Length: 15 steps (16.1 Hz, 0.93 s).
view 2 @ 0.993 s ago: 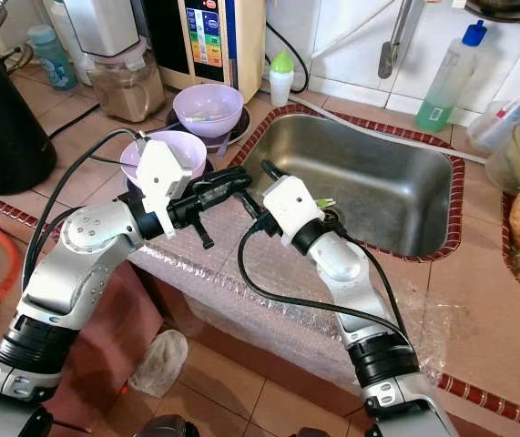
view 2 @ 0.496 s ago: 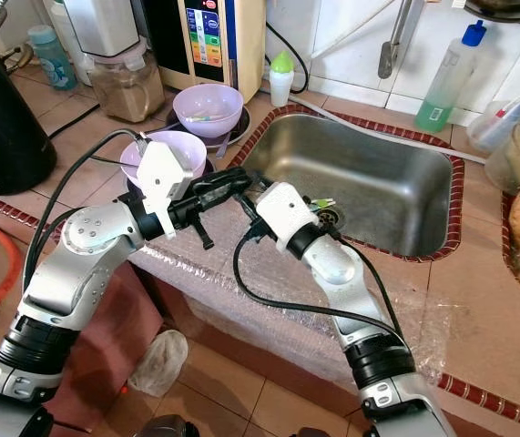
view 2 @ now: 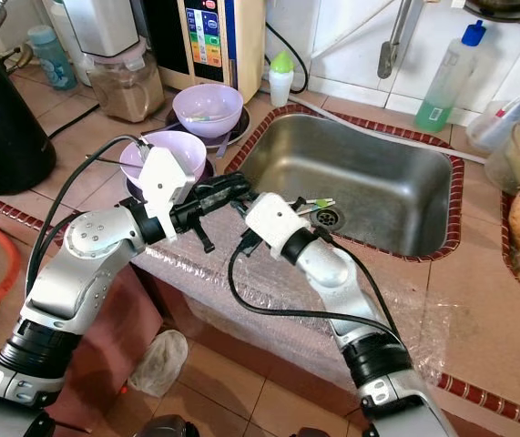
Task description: Kitchen organization
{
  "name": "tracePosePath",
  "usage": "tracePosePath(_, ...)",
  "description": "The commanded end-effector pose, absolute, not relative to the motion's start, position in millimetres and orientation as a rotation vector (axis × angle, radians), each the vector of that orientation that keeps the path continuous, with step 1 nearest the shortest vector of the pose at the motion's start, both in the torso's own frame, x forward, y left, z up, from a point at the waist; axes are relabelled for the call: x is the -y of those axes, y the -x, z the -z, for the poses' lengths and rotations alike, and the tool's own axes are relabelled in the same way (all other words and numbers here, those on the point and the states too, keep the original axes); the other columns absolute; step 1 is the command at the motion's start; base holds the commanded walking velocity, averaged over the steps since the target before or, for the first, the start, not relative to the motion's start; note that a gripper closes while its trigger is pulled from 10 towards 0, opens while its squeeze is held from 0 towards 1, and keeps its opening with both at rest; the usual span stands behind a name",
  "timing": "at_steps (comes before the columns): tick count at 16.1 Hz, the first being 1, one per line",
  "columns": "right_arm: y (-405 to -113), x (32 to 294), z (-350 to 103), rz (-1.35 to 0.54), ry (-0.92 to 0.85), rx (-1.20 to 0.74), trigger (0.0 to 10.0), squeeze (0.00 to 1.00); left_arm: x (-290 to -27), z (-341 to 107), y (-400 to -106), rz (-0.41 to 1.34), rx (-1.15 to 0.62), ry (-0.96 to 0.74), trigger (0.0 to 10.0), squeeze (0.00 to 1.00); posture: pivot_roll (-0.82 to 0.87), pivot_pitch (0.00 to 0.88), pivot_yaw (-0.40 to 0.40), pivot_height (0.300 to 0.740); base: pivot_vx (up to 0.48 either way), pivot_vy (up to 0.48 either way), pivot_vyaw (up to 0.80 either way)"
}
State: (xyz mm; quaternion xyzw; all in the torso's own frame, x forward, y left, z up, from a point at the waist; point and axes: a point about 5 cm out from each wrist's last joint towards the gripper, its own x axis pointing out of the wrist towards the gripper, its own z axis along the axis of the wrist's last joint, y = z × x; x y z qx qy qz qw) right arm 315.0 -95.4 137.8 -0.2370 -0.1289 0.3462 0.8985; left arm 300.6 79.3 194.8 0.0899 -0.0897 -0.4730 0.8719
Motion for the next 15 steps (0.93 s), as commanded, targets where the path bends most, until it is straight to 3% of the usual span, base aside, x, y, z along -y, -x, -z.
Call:
tracePosePath(1, -323.3, 100.3, -148.0, -0.649, 0.473, 0.296, 0.0, 0.0, -78.6, -193.7, -299.6, 0.989, 0.192, -0.188, 0.0, 0.0, 0.0, 0.017, 0.047, 0.74, 0.0, 0.0, 0.0)
tracePosePath(4, -330.1, 107.8, -150.7, -0.596, 0.497, 0.304, 0.0, 0.0, -75.8, -186.9, -296.6, 0.986, 0.181, -0.189, 0.0, 0.0, 0.0, 0.017, 0.048, 0.74, 0.0, 0.0, 0.0)
tracePosePath(5, -335.0, 114.0, -151.6, -0.56, 0.515, 0.306, 0.0, 0.0, -74.4, -179.1, -295.1, 0.966, 0.17, -0.208, 4.6, 0.0, 0.0, 0.02, 0.05, 0.74, 0.0, 0.0, 0.0)
tracePosePath(6, -337.0, 116.3, -151.9, -0.554, 0.52, 0.305, 0.0, 0.0, -74.9, -175.7, -295.7, 0.946, 0.167, -0.217, 10.0, 1.0, 0.0, 0.022, 0.05, 0.74, 0.0, 0.0, 0.0)
tracePosePath(15, -371.7, 148.9, -154.4, -0.443, 0.566, 0.189, 0.0, 0.0, -86.6, -161.5, -296.6, 0.816, 0.177, -0.244, 10.0, 1.0, 0.06, 0.089, 0.053, 0.74, 0.0, 0.0, 0.0)
